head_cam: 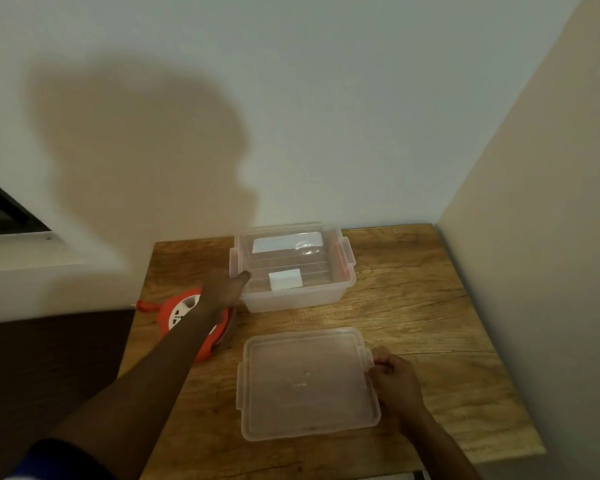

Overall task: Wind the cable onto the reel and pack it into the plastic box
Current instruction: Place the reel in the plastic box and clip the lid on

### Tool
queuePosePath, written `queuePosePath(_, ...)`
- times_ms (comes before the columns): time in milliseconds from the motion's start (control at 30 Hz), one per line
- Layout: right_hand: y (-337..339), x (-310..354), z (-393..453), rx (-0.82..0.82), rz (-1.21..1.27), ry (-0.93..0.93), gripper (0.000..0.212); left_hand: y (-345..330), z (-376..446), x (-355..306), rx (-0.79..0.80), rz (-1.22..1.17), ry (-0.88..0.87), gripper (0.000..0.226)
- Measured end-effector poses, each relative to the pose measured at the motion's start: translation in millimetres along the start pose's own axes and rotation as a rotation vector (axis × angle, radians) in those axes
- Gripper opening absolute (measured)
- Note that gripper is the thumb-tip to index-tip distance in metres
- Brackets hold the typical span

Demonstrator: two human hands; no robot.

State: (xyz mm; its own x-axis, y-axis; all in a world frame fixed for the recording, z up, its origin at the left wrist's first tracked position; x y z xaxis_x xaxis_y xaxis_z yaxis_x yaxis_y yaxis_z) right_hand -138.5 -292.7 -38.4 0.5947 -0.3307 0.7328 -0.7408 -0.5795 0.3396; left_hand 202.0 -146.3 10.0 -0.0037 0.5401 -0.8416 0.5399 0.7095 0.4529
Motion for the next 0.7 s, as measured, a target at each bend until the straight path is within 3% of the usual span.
queuePosePath(167,9.1,5.1,1.7,-0.131,-0.145,0.095,0.015,-10.1,-10.3,10.0,0.02,-0.004,0.021,0.044)
queuePosePath(467,7.3,9.5,7.4,-0.169,-0.386,0.187,0.016,-8.5,-22.2,15.3,0.067,0.015,-0.019,0.042)
queuePosePath(700,5.0,28.6,18.9,-0.061,-0.771,0.04,0.012,8.9,-30.0,14.1,0.12,-0.068,-0.024,0.021)
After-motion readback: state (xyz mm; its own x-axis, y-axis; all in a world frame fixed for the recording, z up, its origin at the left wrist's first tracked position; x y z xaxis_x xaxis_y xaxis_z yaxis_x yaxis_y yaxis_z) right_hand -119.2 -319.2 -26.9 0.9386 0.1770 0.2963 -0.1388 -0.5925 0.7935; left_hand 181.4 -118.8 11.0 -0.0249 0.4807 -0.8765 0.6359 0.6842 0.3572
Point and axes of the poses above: each hand's wrist, its own z-axis towards the middle knuckle, its own y-axis out of the back of the hand, x = y × z, the point moved 5 cm from there along z, towards the middle knuckle, and after that the axes turned 9 degrees about -y, right-handed, at the moved point
